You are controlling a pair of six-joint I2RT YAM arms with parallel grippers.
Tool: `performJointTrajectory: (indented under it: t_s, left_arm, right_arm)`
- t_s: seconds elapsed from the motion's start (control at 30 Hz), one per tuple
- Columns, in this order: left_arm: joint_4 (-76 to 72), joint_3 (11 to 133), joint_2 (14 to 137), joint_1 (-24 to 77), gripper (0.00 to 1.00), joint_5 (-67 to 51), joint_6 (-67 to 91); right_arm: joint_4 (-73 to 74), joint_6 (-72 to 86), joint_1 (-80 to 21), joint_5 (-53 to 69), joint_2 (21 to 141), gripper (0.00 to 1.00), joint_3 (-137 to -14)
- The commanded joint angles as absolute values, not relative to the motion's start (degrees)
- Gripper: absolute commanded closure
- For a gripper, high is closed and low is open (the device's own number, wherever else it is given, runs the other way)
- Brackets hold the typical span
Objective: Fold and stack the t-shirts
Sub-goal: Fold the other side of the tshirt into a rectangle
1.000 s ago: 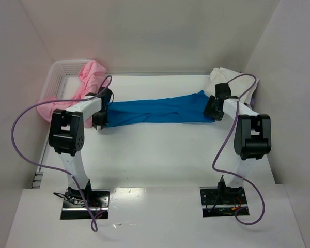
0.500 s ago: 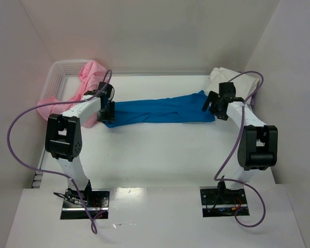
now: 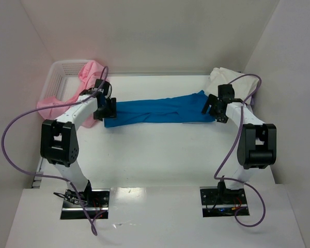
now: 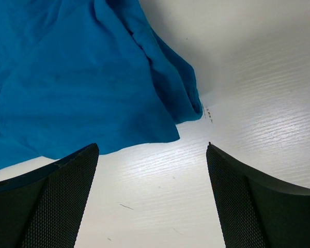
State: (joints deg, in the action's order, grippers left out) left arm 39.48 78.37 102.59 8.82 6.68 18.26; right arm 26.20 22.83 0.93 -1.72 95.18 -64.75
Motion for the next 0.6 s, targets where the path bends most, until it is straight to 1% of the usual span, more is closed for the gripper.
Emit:
performJointTrajectory:
  t_s: [0.0,0.1,0.17,0.27,0.37,0.43,0.47,0.57]
  left_arm:
    - [40.17,77.87,97.47,8.96,0.28,4.31,19.24]
    - [39.29,77.17,99.48,8.96,0.28,4.31,19.78]
    - [38.77,76.64,101.94,9.49,0.31,5.26,21.09]
    - [38.76,75.42,103.71,9.49,0.33,8.34,21.8]
    - [37.88,74.36,105.02,9.49,0.35,8.96,21.8]
    - [36.57,74.36,106.08,9.49,0.4,9.57,21.8]
    - [36.56,74.36,106.08,9.49,0.46,10.28,22.41]
    - [35.95,74.36,107.49,9.49,0.55,13.17,22.94]
  right_arm:
    - [25.58,22.24,1.32,-2.64,95.71,0.1,-64.51]
    - [25.58,22.24,1.32,-2.11,96.23,0.1,-64.51]
    - [25.58,22.24,1.32,-2.11,96.24,0.1,-64.51]
    - [25.58,22.24,1.32,-2.11,95.63,0.1,-64.51]
    - [25.05,22.24,1.32,-2.64,95.63,0.1,-64.51]
    - [25.05,22.24,1.32,-2.64,96.32,0.1,-64.51]
    - [25.05,21.71,1.32,-2.64,96.33,0.1,-64.51]
    - [25.05,21.71,1.32,-2.64,96.86,0.1,-64.51]
